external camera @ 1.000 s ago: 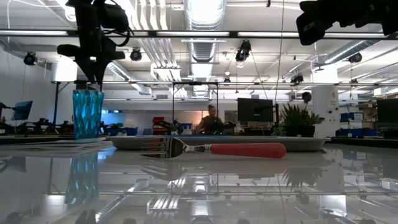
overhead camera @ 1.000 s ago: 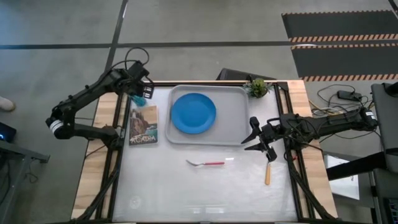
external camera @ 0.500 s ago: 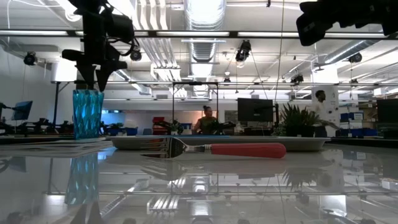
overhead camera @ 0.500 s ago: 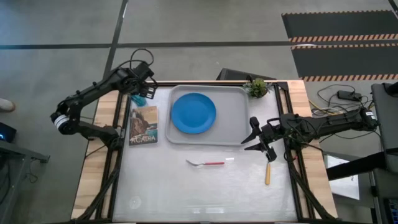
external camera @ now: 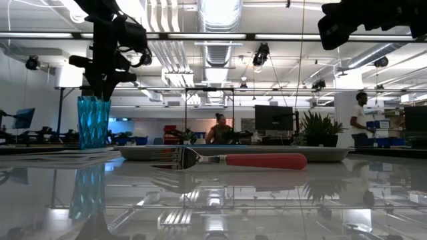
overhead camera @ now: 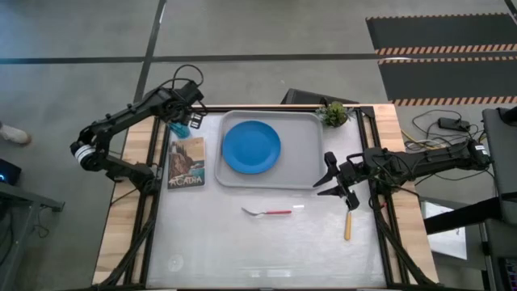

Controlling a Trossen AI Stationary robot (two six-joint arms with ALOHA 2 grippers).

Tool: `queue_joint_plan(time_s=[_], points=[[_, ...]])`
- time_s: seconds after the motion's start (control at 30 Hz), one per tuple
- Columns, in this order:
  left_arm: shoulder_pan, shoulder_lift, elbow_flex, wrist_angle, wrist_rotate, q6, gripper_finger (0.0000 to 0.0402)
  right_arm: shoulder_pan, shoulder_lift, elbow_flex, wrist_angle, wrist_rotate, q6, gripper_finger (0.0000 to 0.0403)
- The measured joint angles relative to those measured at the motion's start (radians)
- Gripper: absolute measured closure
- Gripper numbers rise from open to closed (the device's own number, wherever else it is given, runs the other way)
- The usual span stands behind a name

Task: Pick and place plate/cup/fork/spoon on tray
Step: Put the blue cup beside the blue plate on the gray tray

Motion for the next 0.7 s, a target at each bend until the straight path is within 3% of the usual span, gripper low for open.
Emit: queue_joint_plan(time_s=[0.3, 0.53, 0.7], points=[[0.0, 0.002, 0.0, -0.001, 0.001, 0.014, 0.0393, 0.0, 0.0, 0.0, 0.0, 0.0, 0.0, 0.0289], [-0.03, -0.009, 0.001, -0.004, -0.004, 0.024, 0.04, 0.0, -0.006, 0.0, -0.002, 0.0, 0.0, 0.0289], [-0.113, -0.038, 0.031, -0.008, -0.025, 0.04, 0.0401, 0.0, -0.033, 0.0, -0.022, 0.0, 0.011, 0.0289]])
